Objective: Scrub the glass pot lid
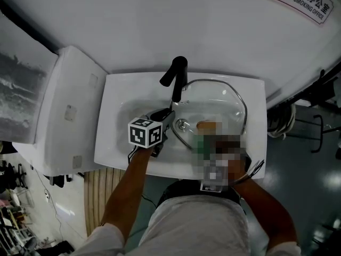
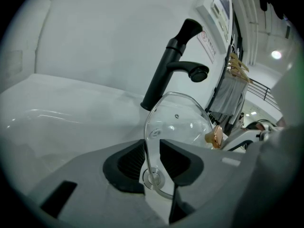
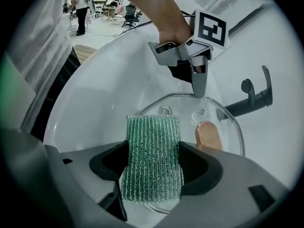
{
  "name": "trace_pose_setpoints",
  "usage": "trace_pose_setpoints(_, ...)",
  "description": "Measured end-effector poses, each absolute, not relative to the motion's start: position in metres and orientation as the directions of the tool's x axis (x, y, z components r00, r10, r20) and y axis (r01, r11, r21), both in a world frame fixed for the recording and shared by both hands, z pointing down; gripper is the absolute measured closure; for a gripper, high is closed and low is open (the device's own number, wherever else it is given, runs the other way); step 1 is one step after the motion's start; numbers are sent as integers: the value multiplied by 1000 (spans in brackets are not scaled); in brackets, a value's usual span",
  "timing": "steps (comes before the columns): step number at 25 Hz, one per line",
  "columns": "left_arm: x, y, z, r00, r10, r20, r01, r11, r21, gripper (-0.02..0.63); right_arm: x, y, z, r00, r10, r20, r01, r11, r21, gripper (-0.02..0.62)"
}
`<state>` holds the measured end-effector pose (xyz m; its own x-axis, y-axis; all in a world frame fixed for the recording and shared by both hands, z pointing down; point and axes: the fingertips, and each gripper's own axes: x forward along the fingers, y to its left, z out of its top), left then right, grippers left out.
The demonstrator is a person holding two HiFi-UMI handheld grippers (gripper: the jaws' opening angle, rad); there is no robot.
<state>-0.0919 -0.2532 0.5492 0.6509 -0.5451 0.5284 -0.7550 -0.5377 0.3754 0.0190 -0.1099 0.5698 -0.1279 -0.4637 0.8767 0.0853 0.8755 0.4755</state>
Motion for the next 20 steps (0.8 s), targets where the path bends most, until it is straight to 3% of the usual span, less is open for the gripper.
trace_pose_setpoints(20,-92,-253,550,654,-539,530,-752,-543,375,499,45,-105,581,-88,-406,910,315,855,412,267)
